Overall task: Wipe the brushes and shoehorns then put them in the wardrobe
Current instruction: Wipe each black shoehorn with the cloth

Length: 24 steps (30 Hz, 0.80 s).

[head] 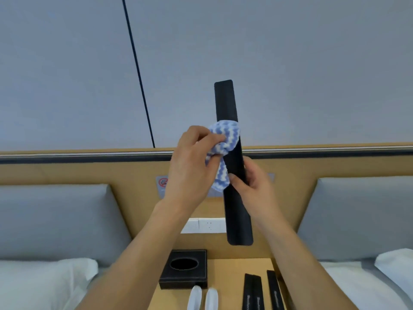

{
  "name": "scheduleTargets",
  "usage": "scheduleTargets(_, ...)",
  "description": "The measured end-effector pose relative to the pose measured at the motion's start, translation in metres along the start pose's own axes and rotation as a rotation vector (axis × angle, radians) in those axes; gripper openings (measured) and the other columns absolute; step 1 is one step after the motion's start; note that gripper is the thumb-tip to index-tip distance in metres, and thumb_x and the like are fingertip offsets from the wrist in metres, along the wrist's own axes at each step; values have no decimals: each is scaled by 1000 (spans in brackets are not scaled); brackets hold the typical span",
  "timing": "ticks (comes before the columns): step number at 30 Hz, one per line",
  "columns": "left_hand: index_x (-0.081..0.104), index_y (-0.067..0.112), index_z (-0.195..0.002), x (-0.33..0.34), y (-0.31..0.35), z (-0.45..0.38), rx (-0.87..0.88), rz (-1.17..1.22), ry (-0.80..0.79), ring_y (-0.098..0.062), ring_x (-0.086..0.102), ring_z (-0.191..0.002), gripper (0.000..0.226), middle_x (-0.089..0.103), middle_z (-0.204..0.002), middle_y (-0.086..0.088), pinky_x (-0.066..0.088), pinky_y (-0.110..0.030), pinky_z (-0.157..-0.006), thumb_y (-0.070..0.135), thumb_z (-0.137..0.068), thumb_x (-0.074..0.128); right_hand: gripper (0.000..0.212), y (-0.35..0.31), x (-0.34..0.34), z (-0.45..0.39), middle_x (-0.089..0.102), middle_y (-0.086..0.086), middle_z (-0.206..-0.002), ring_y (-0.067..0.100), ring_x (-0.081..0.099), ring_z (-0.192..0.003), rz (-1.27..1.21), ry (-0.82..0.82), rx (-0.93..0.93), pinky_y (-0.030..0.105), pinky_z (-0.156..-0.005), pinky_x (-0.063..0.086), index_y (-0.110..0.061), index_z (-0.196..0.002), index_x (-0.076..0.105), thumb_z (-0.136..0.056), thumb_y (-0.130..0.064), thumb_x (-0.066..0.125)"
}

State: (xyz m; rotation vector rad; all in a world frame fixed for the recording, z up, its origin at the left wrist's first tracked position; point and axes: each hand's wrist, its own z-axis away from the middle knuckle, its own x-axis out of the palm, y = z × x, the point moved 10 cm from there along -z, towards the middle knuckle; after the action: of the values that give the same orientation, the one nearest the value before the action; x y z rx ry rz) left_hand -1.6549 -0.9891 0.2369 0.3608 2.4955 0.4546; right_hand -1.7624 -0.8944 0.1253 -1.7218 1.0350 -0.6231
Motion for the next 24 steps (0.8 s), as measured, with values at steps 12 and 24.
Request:
scheduleTargets(12, 73, -1, -83, -34, 3, -24, 107, -239, 115, -32, 60, -85, 17, 67, -92, -10, 51, -42, -65, -12, -71, 67, 37, -29, 38, -26, 77, -3, -92, 15, 73, -85, -87, -82, 14, 27, -75, 58, -34, -101, 75, -97, -2, 58)
scheduleTargets(24, 75, 3, -97, -92, -21, -123, 19, -358, 208, -30, 54, -95, 24, 62, -99, -12, 47, -46, -76, 2, -89, 52, 21, -16, 72, -23, 75, -15, -95, 7, 71, -92, -37, -195, 90, 20, -71, 54, -37, -105, 68, -96, -19, 64)
